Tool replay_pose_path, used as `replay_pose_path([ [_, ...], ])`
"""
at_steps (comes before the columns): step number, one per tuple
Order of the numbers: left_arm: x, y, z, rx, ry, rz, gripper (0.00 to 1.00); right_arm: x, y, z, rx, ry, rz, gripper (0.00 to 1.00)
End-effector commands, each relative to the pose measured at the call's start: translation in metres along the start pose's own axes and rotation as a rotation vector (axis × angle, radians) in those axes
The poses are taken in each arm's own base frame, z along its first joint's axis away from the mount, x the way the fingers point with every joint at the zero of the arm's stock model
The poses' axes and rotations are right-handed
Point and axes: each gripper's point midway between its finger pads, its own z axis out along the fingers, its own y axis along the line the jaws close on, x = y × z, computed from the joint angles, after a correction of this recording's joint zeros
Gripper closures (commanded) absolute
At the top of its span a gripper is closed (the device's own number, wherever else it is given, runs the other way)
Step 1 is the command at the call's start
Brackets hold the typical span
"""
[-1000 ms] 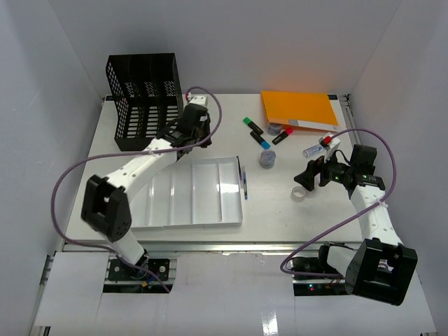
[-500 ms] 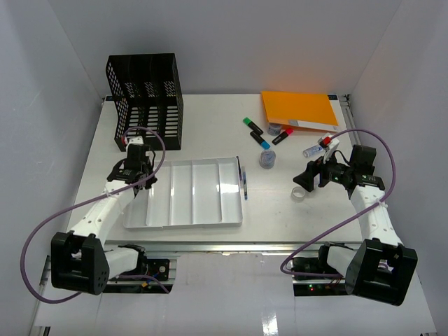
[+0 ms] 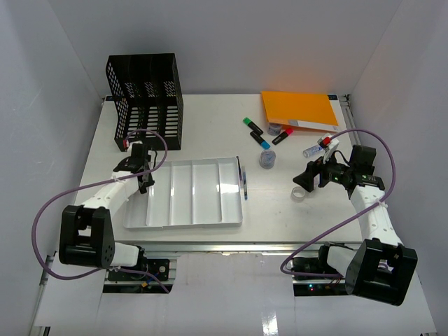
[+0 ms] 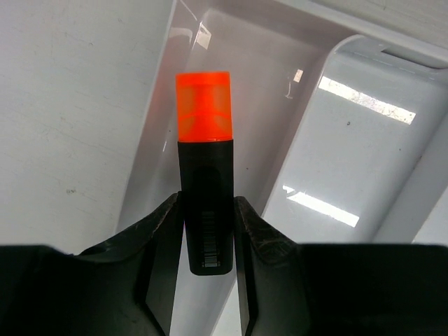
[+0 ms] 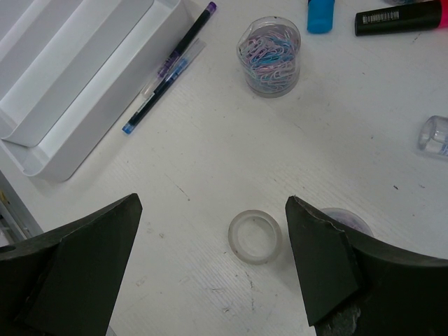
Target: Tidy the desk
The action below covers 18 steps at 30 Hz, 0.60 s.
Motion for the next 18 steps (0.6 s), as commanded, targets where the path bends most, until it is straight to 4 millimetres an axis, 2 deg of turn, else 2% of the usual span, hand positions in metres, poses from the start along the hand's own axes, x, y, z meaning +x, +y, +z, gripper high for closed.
replay_pose_path([
  [1,-0.017,0.003,-0.011,0.005,-0.072,-0.045,0.27,-0.011,0.003,-0.001,-0.025,-0.018,-0.039,0.10],
  [2,-0.017,0.001,-0.012,0.019,-0.073,-0.049,0.19,-0.011,0.003,-0.001,-0.026,-0.017,-0.040,0.10],
  [5,-0.019,-0.003,-0.019,0.060,-0.086,-0.063,0.12,-0.010,0.003,0.000,-0.032,-0.016,-0.042,0.10],
  [8,-0.026,-0.015,-0.031,0.148,-0.108,-0.077,0.11,-0.012,0.001,0.002,-0.025,-0.021,-0.035,0.10],
  [12,-0.043,-0.054,-0.073,0.449,-0.177,-0.072,0.07,-0.022,-0.013,0.015,0.045,0.024,0.002,0.10],
  [14,-0.041,-0.082,-0.097,0.660,-0.203,-0.034,0.04,-0.036,-0.025,0.025,0.110,0.059,0.016,0.10],
  [16,-0.042,-0.097,-0.130,0.838,-0.281,-0.016,0.04,-0.058,-0.035,0.038,0.156,0.079,0.076,0.10],
  [17,-0.038,-0.103,-0.138,0.902,-0.296,-0.008,0.04,-0.067,-0.039,0.048,0.174,0.087,0.128,0.10],
  [18,-0.038,-0.104,-0.147,0.941,-0.332,-0.004,0.03,-0.066,-0.045,0.061,0.188,0.116,0.187,0.10],
])
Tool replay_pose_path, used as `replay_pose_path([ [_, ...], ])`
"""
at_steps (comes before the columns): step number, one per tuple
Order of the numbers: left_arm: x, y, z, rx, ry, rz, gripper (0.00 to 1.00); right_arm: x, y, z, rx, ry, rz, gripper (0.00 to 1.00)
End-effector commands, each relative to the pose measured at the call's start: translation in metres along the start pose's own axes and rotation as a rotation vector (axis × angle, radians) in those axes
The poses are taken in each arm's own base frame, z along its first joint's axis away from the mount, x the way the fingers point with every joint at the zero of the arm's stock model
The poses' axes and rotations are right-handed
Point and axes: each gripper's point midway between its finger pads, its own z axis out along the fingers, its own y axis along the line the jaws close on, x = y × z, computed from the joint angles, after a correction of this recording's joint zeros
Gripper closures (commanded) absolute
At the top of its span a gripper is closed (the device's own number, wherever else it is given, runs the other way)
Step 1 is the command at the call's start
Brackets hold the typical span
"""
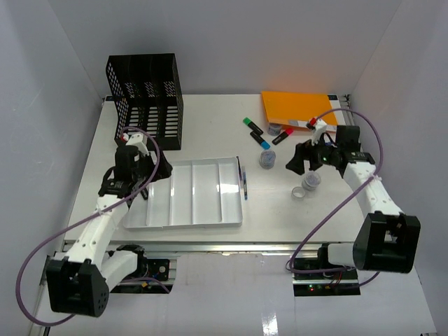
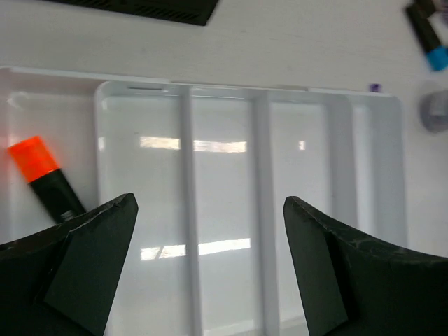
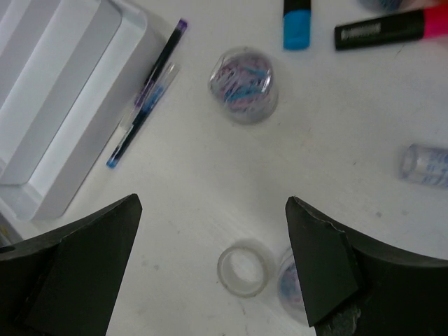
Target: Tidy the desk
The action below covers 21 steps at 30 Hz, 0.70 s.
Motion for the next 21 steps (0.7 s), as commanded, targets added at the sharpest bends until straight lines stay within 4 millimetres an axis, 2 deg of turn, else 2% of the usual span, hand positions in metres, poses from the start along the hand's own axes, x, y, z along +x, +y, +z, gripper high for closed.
replay_pose_path([
  [1,-0.006,-0.069,-0.036,0.427,-0.110,0.056,0.03,-0.050,-0.030,0.035,0.158,0.023,0.181,0.09],
  [5,-0.010,-0.078,-0.048,0.480,-0.145,0.079,0.02,-0.072,-0.057,0.076,0.291,0.061,0.354,0.04],
  [8,-0.011,-0.077,-0.050,0.479,-0.159,0.091,0.02,-0.071,-0.077,0.100,0.357,0.086,0.403,0.01],
  [11,-0.013,-0.077,-0.051,0.473,-0.170,0.097,0.02,-0.060,-0.105,0.121,0.475,0.132,0.408,0.01],
  [18,-0.015,-0.077,-0.053,0.475,-0.183,0.094,0.02,-0.055,-0.131,0.132,0.577,0.100,0.429,0.06],
  [21,-0.014,-0.077,-0.051,0.473,-0.176,0.091,0.02,-0.051,-0.139,0.144,0.588,0.091,0.465,0.08],
])
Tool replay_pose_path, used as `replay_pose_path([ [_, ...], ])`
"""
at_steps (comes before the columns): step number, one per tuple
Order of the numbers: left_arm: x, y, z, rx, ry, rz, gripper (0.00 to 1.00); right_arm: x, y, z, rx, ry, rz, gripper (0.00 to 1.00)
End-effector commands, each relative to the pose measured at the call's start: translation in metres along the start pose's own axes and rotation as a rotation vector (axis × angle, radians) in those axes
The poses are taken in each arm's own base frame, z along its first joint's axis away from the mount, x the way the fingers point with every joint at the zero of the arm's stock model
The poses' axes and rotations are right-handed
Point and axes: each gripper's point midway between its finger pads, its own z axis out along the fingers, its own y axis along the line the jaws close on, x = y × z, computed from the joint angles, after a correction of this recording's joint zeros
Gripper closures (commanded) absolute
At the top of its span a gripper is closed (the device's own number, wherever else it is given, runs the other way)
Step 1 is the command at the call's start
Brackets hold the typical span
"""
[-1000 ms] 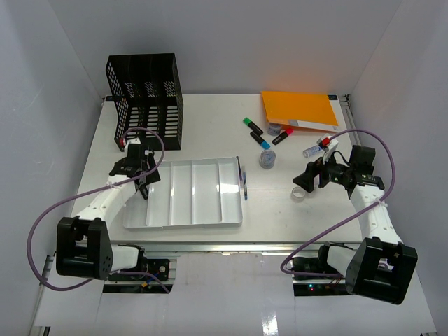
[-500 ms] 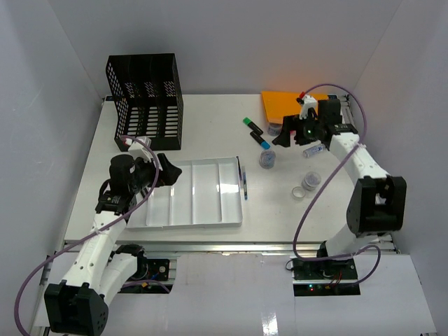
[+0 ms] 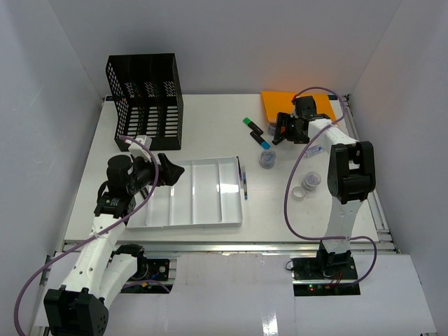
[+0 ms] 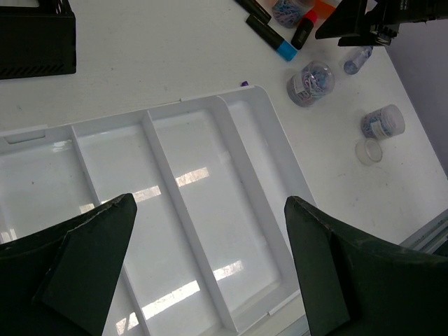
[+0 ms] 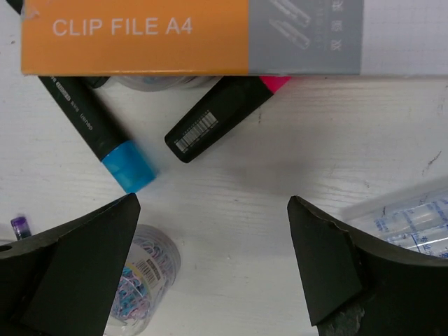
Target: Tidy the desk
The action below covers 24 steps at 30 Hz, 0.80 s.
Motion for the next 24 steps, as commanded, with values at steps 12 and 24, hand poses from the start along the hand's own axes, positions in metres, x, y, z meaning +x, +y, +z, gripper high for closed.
replay_pose_path([
  [12,-0.002,-0.003,0.000,0.023,-0.018,0.018,0.02,-0.044,-0.014,0.037,0.123,-0.132,0.122,0.15],
  [24,-0.003,-0.004,0.000,0.026,-0.020,0.020,0.02,-0.040,0.009,0.051,0.195,-0.206,0.054,0.24],
])
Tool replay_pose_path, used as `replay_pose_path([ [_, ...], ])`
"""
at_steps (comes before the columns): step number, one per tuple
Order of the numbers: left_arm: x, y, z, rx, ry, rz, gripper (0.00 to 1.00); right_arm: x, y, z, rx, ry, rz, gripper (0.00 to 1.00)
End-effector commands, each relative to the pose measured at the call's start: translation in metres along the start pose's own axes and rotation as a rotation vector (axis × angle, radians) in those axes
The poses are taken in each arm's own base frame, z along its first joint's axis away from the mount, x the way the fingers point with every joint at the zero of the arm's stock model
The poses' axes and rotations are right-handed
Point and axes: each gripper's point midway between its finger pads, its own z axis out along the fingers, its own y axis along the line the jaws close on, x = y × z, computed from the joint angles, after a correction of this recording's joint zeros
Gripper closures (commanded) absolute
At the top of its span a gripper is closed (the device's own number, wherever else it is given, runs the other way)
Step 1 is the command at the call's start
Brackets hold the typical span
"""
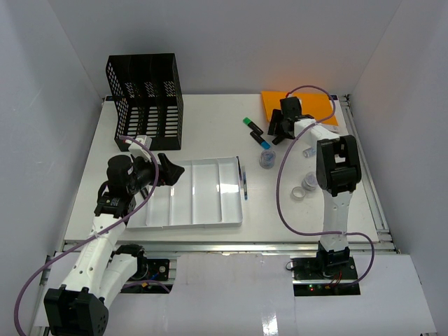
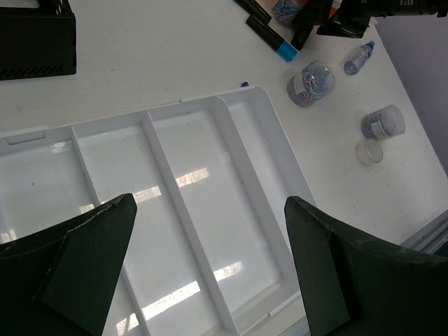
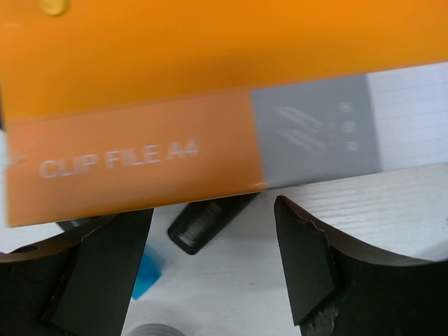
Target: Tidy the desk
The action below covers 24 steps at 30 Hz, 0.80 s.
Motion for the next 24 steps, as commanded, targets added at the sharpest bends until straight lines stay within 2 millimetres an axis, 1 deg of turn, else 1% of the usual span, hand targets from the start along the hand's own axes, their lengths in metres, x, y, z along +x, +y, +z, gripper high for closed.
replay_pose_path([
  [1,-0.002,-0.004,-0.001,0.024,-0.017,0.020,0.02,-0.013,0.012,0.005,0.036,-0.088,-0.020,0.24],
  [4,-0.003,-0.004,-0.001,0.024,-0.019,0.023,0.02,-0.004,0.008,0.010,0.050,-0.072,-0.027,0.25],
  [9,-0.004,-0.005,-0.002,0.027,-0.025,0.026,0.02,0.009,0.002,0.010,0.062,-0.055,-0.034,0.29],
  [11,-0.005,-0.006,-0.003,0.031,-0.026,0.026,0.02,0.012,0.000,0.011,0.068,-0.051,-0.038,0.32],
  [15,-0.004,-0.006,-0.003,0.035,-0.023,0.025,0.02,0.017,-0.004,0.012,0.082,-0.045,-0.044,0.33],
  [18,-0.005,-0.007,-0.003,0.038,-0.026,0.025,0.02,0.019,-0.006,0.010,0.082,-0.043,-0.044,0.37],
  [21,-0.005,-0.008,-0.004,0.043,-0.028,0.027,0.02,0.026,-0.009,0.008,0.075,-0.034,-0.041,0.46],
  [23,-0.005,-0.009,-0.004,0.046,-0.028,0.027,0.02,0.030,-0.014,0.005,0.072,-0.026,-0.036,0.60],
  [24,-0.005,-0.010,-0.004,0.050,-0.029,0.027,0.02,0.030,-0.016,0.004,0.069,-0.028,-0.030,0.64],
])
